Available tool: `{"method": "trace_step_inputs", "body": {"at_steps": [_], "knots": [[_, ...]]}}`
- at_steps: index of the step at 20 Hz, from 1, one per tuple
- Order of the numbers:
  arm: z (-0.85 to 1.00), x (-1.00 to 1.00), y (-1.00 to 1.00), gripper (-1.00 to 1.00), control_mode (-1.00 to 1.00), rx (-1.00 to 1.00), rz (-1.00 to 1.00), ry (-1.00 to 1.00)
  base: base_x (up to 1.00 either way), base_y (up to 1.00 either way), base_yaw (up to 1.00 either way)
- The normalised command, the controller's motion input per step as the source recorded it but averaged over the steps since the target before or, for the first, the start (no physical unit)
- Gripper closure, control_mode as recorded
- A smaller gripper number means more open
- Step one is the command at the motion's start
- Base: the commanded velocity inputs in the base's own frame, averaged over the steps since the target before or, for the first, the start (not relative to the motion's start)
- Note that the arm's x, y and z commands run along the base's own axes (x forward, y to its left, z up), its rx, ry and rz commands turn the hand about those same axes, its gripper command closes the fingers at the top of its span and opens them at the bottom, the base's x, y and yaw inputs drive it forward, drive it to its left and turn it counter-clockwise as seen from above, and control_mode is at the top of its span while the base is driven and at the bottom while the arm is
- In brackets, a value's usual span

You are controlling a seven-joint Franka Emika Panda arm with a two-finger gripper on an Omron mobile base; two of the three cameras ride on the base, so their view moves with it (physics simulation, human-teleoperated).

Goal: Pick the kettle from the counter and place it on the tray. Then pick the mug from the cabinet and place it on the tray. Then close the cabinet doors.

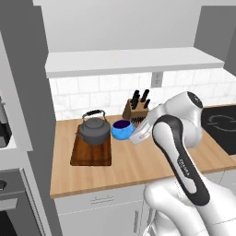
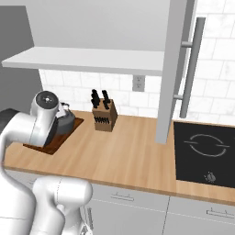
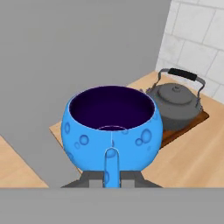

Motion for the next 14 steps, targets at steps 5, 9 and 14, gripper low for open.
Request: {"method": "trace_step_inputs", "body": {"at_steps": [5,9,14], "knots": [[-0.4,0.03,0.02,1.0,-1.0,0.0,0.0,-0.01,0.0,0.0,0.0],[-0.29,0.04,0.02,1.0,-1.0,0.0,0.0,-0.01,0.0,0.0,0.0],[-0.29,0.23,0.02,1.0,-1.0,0.0,0.0,0.0,0.0,0.0,0.0]]}}
